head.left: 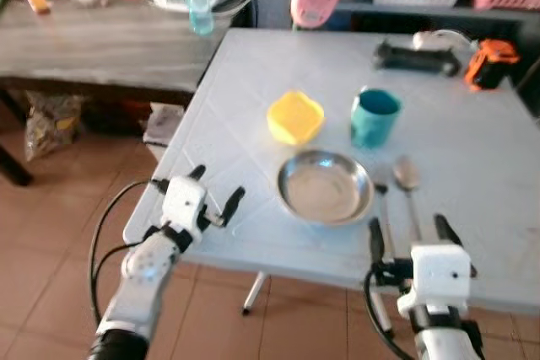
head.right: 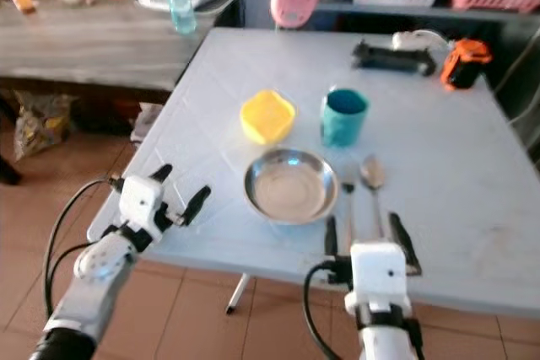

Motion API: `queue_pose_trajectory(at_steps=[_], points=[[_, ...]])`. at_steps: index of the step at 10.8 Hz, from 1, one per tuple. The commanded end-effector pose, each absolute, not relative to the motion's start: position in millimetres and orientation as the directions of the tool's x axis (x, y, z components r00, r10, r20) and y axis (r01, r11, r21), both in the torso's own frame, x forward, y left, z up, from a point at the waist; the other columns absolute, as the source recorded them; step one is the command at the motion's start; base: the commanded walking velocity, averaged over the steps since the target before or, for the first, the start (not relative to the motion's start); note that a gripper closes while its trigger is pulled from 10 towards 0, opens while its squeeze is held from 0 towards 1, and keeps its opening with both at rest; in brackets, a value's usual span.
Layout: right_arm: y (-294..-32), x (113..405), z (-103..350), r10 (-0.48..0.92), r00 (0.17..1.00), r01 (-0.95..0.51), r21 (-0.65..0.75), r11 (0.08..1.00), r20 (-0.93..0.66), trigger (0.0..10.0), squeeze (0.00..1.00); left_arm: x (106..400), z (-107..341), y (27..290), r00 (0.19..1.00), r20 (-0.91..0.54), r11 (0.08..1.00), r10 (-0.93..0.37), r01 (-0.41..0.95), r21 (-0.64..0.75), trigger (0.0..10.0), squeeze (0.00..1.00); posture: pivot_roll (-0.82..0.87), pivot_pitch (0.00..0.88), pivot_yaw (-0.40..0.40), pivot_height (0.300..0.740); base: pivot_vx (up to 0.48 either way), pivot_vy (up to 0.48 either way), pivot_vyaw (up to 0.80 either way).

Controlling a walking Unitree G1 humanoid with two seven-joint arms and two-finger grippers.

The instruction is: Setting the table

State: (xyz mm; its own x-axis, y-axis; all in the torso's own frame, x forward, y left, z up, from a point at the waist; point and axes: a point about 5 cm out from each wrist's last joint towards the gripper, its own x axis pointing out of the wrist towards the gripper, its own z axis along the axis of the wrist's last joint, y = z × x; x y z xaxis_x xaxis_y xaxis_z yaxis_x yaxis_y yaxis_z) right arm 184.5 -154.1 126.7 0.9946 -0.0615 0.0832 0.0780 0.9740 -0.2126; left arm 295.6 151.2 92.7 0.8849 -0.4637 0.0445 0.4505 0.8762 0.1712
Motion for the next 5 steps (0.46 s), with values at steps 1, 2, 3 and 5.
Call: queue_pose_trajectory(at_steps=[1,2,3,5], points=[[-154,183,127,-0.055,0.996,0.068,-0.202,0.977,0.071,10.0,0.00,292,92,150,0.870,0.040,0.860,-0.492,0.478,0.180,10.0,0.00,-0.01,0.111,0.034,0.740,0.000,0.000,0.00],[-151,184,130,-0.042,0.996,0.055,-0.181,0.982,0.074,10.0,0.00,290,93,152,0.851,0.026,0.840,-0.525,0.513,0.175,10.0,0.00,0.00,0.120,0.026,0.740,0.000,0.000,0.00],[-146,189,136,-0.011,0.996,0.024,-0.154,0.988,0.085,10.0,0.00,288,93,157,0.812,-0.001,0.800,-0.584,0.576,0.169,10.0,0.00,0.00,0.122,0.025,0.740,0.000,0.000,0.00],[-148,204,143,-0.036,0.995,0.044,-0.080,0.996,0.097,10.0,0.00,288,92,154,0.750,-0.040,0.740,-0.660,0.658,0.143,10.0,0.00,0.01,0.124,0.028,0.740,0.000,0.000,0.00]])
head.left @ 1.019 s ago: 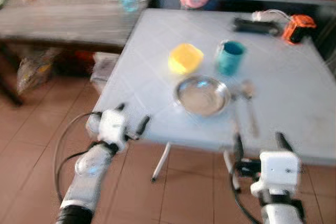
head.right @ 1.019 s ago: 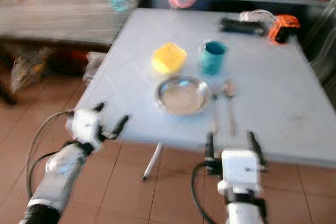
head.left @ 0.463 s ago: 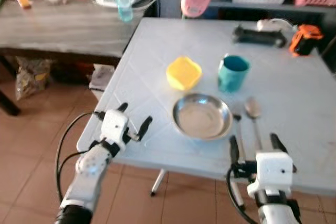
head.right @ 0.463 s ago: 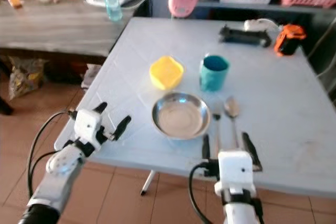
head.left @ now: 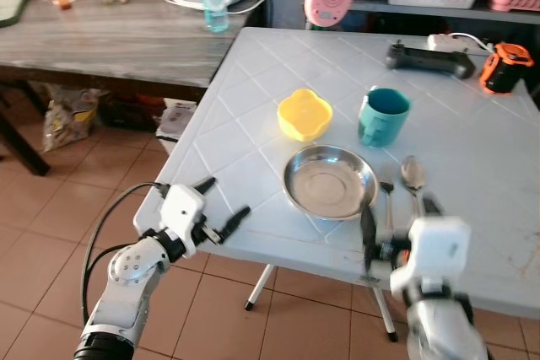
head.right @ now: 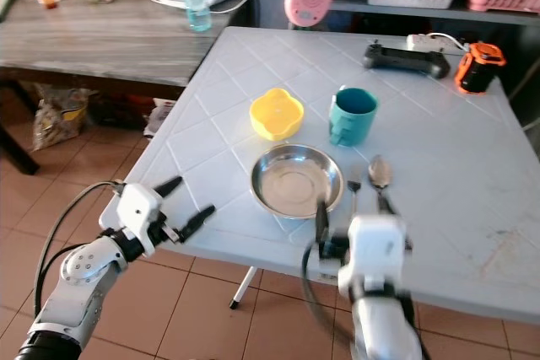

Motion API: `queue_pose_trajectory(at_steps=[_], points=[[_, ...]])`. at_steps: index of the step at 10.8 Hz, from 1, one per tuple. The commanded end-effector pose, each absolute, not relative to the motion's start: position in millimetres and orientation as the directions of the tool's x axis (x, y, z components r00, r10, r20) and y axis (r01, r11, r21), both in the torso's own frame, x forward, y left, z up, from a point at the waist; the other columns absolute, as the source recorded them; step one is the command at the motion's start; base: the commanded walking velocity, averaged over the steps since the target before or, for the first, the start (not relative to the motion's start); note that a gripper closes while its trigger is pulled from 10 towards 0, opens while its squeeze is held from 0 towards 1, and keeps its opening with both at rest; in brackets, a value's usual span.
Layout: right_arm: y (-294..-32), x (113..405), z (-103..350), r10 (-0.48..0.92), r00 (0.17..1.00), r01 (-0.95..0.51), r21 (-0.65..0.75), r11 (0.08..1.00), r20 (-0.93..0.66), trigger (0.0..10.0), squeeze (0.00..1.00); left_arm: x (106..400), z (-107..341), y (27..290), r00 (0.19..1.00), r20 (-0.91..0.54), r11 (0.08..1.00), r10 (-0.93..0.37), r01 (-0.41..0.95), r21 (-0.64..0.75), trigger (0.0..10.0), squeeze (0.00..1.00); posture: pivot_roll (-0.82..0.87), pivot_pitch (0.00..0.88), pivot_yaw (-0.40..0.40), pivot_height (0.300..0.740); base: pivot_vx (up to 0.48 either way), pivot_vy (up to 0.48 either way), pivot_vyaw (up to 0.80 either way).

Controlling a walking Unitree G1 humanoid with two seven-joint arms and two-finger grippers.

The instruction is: Setting the table

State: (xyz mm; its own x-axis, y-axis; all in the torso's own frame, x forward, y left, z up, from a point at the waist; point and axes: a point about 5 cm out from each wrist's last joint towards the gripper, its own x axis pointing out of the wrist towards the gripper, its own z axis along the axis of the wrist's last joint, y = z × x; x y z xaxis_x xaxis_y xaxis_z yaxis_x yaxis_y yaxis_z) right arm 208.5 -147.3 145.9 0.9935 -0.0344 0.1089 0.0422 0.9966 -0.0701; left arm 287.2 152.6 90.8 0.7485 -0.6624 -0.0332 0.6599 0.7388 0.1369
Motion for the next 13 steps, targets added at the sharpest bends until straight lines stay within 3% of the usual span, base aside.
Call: queue_pose_trajectory(at_steps=[1,6,13], points=[[-151,212,145,-0.063,0.995,0.065,-0.030,0.997,0.078,10.0,0.00,288,93,151,0.716,-0.047,0.704,-0.696,0.694,0.147,10.0,0.00,0.01,0.125,0.032,0.740,0.000,0.000,0.00],[-148,243,149,-0.107,0.994,0.110,0.184,0.977,-0.023,10.0,0.00,289,95,143,0.683,-0.045,0.674,-0.729,0.727,0.128,10.0,0.00,0.00,0.127,0.037,0.740,0.000,0.000,0.00],[-131,270,130,-0.037,0.983,0.078,0.224,0.971,-0.181,10.0,0.00,283,100,135,0.660,-0.023,0.655,-0.751,0.748,0.108,10.0,0.00,0.02,0.136,0.022,0.740,0.000,0.000,0.00]])
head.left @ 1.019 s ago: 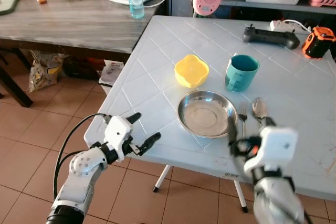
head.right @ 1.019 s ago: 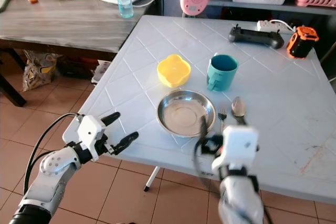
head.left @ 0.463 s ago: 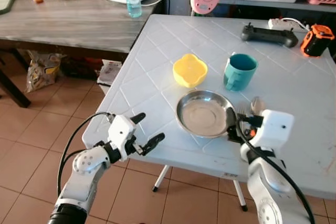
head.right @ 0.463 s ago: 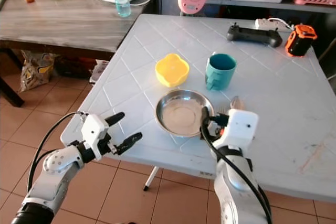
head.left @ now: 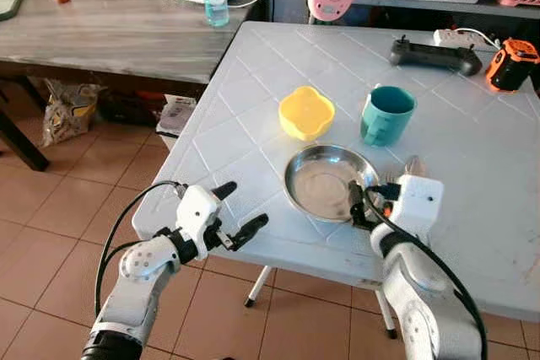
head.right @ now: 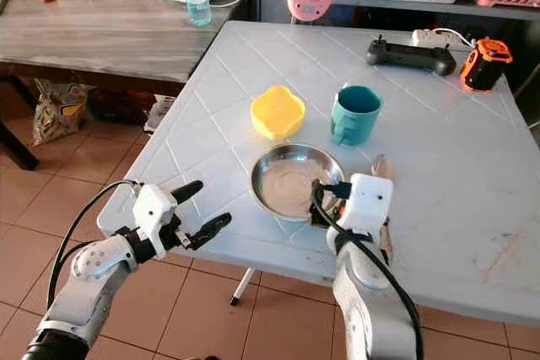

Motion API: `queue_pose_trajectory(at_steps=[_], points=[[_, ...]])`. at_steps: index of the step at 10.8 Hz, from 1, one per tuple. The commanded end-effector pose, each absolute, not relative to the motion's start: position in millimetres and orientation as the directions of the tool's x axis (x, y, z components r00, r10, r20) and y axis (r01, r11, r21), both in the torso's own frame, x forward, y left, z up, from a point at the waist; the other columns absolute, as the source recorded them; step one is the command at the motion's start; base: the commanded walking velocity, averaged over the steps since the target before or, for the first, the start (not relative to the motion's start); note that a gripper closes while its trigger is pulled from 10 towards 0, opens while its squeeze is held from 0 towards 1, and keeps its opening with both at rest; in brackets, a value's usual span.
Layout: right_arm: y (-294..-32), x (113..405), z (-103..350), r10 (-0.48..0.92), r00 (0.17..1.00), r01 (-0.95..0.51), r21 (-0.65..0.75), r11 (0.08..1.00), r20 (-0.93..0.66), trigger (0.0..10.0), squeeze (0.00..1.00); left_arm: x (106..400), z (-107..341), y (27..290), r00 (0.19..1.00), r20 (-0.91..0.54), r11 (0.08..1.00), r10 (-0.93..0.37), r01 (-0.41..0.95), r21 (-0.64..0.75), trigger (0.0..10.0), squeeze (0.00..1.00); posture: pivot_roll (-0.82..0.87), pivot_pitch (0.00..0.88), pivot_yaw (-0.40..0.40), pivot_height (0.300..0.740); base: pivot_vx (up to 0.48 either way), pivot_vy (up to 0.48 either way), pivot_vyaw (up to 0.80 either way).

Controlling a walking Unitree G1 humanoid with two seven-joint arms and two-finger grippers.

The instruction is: Setting the table

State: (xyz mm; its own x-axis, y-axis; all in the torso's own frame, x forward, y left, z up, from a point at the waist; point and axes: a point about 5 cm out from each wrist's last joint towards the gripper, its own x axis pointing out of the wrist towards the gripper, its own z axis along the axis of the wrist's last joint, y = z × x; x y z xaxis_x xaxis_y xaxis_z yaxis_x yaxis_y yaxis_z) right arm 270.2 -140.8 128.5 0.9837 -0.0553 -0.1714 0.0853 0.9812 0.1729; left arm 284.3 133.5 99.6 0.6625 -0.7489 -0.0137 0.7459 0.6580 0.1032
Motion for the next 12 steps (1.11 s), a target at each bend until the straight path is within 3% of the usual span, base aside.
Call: queue_pose_trajectory(at_steps=[1,5,8,12], points=[[-128,272,127,-0.032,0.981,0.078,0.235,0.969,-0.193,10.0,0.00,282,101,133,0.638,-0.019,0.634,-0.770,0.767,0.101,10.0,0.00,0.02,0.138,0.021,0.740,0.000,0.000,0.00],[-128,281,121,-0.029,0.970,0.098,0.276,0.956,-0.242,10.0,0.00,278,105,134,0.609,-0.006,0.607,-0.793,0.791,0.080,10.0,0.00,0.04,0.136,0.025,0.740,0.000,0.000,0.00],[-117,289,125,0.010,0.970,0.071,0.320,0.945,-0.244,10.0,0.00,272,96,136,0.517,-0.038,0.515,-0.855,0.856,0.049,10.0,0.00,0.04,0.133,0.034,0.740,0.000,0.000,0.00],[-107,299,132,0.035,0.961,0.075,0.380,0.922,-0.273,10.0,0.00,257,76,146,0.505,-0.058,0.503,-0.861,0.863,0.052,10.0,0.00,0.04,0.140,0.035,0.740,0.000,0.000,0.00]])
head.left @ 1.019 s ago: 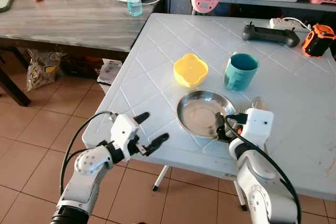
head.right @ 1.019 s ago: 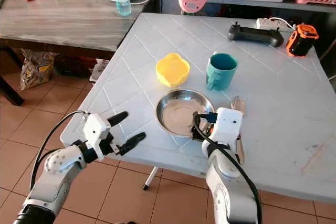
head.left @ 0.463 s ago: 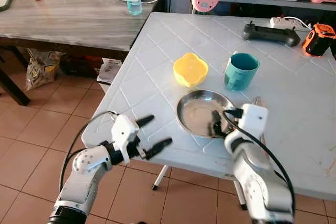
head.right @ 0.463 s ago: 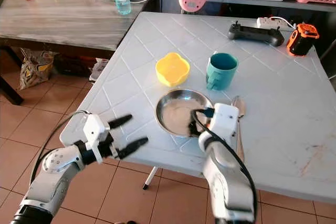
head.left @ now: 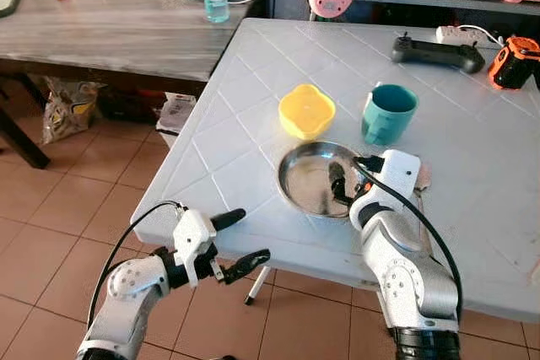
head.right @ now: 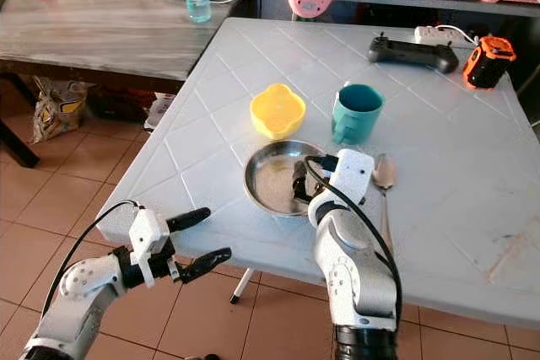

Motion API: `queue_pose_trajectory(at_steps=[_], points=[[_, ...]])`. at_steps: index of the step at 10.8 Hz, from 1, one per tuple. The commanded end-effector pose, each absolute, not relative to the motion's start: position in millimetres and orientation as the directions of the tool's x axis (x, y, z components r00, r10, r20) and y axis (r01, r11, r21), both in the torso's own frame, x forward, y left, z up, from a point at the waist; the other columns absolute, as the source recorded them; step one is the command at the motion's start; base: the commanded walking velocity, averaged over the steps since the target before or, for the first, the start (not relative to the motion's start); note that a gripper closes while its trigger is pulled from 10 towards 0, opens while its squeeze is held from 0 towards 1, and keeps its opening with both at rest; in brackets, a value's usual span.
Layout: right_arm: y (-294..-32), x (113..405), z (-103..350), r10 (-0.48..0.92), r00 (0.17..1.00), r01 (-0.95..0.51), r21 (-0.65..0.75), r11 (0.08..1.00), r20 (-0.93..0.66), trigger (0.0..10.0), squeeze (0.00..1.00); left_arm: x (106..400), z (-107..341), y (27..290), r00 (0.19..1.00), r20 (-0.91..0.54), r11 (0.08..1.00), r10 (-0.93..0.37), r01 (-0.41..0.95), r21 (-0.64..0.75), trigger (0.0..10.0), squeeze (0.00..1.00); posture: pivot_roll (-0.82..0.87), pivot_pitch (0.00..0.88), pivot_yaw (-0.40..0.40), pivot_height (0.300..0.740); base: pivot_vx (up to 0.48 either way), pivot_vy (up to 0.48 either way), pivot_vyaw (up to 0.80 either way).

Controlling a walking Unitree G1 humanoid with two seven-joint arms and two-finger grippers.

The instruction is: Setting the table

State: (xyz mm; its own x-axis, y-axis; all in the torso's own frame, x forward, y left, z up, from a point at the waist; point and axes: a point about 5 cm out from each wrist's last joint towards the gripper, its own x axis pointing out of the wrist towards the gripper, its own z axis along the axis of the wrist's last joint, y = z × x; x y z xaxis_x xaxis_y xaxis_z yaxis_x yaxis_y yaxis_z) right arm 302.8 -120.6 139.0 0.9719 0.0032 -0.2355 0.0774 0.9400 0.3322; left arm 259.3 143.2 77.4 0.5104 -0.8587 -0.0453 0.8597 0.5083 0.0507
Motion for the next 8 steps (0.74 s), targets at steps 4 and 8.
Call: queue_pose_trajectory(at_steps=[4,8], points=[[-104,299,126,0.023,0.939,0.129,0.414,0.901,-0.343,10.0,0.00,263,85,142,0.503,-0.050,0.500,-0.863,0.864,0.064,10.0,0.00,0.05,0.142,0.033,0.740,0.000,0.000,0.00],[-109,297,143,-0.017,0.956,0.134,0.385,0.913,-0.292,10.0,0.00,266,92,140,0.499,-0.056,0.496,-0.865,0.866,0.061,10.0,0.00,0.04,0.140,0.039,0.740,0.000,0.000,0.00]])
